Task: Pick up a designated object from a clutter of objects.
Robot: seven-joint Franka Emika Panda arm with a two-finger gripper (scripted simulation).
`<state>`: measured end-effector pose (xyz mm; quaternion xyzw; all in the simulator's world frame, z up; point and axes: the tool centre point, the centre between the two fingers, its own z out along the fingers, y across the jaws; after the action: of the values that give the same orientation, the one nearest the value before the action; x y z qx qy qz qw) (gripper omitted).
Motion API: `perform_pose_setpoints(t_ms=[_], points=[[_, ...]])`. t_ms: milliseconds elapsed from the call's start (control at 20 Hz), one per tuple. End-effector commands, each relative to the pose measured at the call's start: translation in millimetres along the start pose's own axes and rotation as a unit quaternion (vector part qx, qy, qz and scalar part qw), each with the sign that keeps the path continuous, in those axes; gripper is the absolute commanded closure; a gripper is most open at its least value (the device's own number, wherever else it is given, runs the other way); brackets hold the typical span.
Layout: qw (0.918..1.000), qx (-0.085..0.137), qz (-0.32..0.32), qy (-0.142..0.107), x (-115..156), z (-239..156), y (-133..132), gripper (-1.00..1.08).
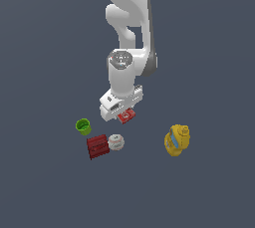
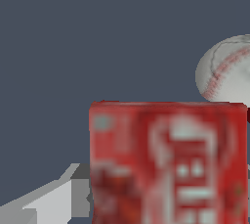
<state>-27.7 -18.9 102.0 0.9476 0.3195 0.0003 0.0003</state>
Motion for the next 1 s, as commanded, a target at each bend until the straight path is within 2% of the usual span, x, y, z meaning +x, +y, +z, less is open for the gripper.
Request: perform_pose_setpoints(t_ms=[0,950], points=[[1.0,0.0,0.0,0.0,5.3,-23.6,4.0,1.08],[1.0,0.0,0.0,0.0,49.0,-198.8,39.1,1.08]])
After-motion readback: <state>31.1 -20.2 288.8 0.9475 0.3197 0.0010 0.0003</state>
